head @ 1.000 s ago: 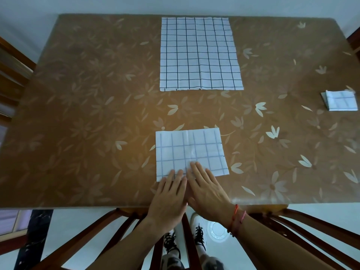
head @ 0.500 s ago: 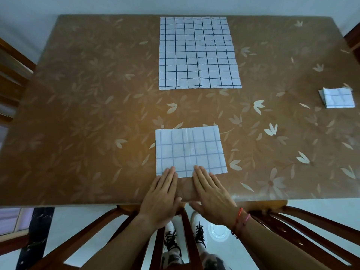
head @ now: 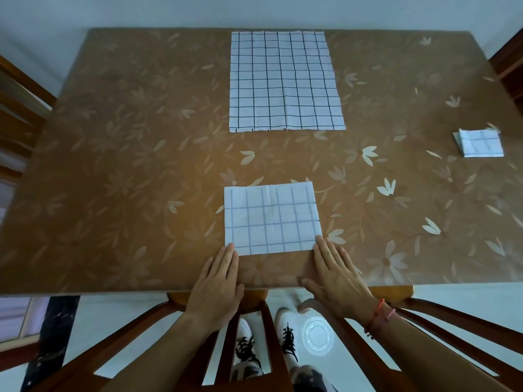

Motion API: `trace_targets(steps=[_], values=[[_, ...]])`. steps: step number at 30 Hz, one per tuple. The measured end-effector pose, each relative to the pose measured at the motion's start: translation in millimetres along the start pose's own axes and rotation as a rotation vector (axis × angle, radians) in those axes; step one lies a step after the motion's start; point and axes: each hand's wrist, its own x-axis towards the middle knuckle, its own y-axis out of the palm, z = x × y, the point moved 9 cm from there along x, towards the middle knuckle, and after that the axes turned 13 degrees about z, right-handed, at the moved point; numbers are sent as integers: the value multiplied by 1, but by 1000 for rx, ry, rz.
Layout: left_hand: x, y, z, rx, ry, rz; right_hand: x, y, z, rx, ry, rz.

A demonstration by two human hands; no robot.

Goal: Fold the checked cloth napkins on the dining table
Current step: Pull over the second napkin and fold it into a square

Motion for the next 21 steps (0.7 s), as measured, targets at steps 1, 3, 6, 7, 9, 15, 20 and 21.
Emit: trace_targets(steps=[1, 3, 6, 7, 9, 15, 20, 21], values=[[1, -4, -1, -14, -11, -7, 1, -3, 0, 52, -4, 24], [6, -17, -7, -46, -12, -35, 3, -14, -2, 162, -23, 16], [17, -33, -24, -85, 44, -73, 9, -38, -9, 324, -28, -63], [21, -36, -31, -96, 69, -66, 11, -47, -10, 394, -38, -93], [30, -37, -44, -106, 99, -17, 19, -58, -18, 543, -28, -134], [40, -27, -51, -72, 60, 90, 32, -63, -56, 1047, 309, -116], [39, -24, -50, -92, 56, 90, 50, -53, -75, 1263, 377, -47], [39, -24, -51, -94, 54, 87, 50, -54, -75, 1281, 390, -40]])
